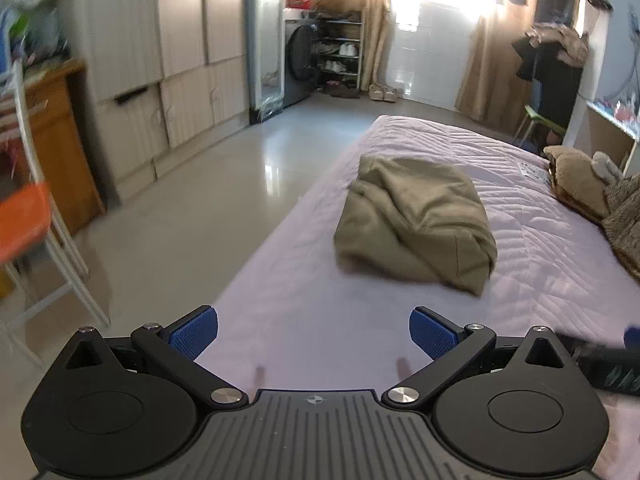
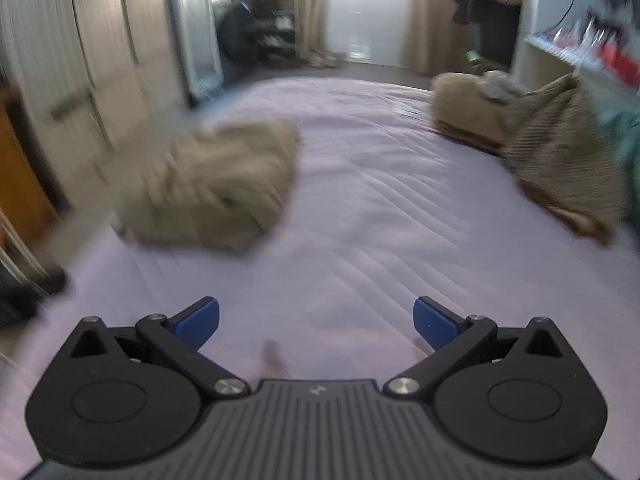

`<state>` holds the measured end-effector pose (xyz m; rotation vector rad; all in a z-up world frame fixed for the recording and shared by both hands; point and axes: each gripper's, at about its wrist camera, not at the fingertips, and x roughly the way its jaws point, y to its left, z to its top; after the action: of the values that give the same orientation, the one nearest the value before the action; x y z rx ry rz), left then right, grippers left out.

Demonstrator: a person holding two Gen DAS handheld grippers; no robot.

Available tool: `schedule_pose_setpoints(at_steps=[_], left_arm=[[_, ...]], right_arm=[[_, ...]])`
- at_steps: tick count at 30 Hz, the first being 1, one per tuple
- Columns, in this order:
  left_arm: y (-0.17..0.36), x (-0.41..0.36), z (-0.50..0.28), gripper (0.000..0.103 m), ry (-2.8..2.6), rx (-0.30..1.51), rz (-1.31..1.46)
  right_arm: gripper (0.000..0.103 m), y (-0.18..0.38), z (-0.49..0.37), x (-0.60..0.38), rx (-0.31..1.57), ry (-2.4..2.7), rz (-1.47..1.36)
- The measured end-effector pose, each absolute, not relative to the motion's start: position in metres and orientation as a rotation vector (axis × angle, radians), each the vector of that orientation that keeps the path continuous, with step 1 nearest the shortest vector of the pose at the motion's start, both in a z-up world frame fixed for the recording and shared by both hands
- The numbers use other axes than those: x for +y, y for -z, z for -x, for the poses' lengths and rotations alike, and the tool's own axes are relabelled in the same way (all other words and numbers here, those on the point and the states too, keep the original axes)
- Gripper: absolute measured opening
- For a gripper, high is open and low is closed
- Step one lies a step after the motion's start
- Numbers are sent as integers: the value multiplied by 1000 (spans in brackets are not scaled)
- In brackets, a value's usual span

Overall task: Fold clothes
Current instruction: 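Reach both tools to the khaki shirt and close both on its fabric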

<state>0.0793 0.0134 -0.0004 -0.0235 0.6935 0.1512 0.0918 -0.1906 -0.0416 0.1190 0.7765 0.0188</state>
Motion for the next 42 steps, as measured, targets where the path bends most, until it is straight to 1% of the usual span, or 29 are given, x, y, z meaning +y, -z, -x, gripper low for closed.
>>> schedule_pose_setpoints(at_steps=[4, 8, 11, 16, 22, 23, 24, 25, 26, 27, 29, 31, 32, 33, 35, 39, 42], left_arm=[[5, 9, -127, 103, -141, 718, 75], [17, 21, -160, 103, -190, 706, 200], [25, 28, -178, 103, -213, 720, 252], [42, 24, -201, 102, -217, 767, 229], [65, 17, -217, 100, -173, 790, 187], [66, 17, -217, 97, -159, 784, 198], [68, 16, -217, 88, -143, 779, 210], [69, 16, -217, 82, -127, 773, 221], [69, 12, -215, 62, -102, 764, 222], [70, 7, -214, 44, -74, 753, 218], [71, -6, -211, 30, -37, 725, 169], [73, -10, -212, 26, -24, 715, 156], [73, -8, -212, 24, -18, 715, 175], [74, -6, -213, 23, -13, 715, 193], [71, -8, -213, 22, -5, 715, 195], [63, -12, -209, 22, 9, 721, 191], [52, -17, -191, 22, 40, 728, 175]], right_arm=[[103, 31, -141, -192, 759, -127, -175], [103, 40, -192, -184, 786, -204, -179], [103, 51, -218, -182, 811, -256, -252], [103, 76, -240, -177, 884, -298, -359], [102, 100, -247, -179, 961, -289, -352], [99, 101, -246, -180, 955, -290, -356], [90, 101, -245, -180, 950, -294, -361], [83, 99, -245, -180, 949, -314, -361], [77, 97, -245, -177, 952, -330, -350], [76, 95, -245, -175, 953, -344, -337], [73, 92, -246, -171, 953, -357, -295], [70, 91, -246, -174, 953, -366, -297], [65, 90, -245, -176, 949, -366, -297], [57, 89, -245, -177, 945, -365, -295], [48, 85, -242, -178, 935, -352, -278], [42, 73, -234, -181, 923, -339, -266], [41, 64, -219, -188, 923, -325, -269]])
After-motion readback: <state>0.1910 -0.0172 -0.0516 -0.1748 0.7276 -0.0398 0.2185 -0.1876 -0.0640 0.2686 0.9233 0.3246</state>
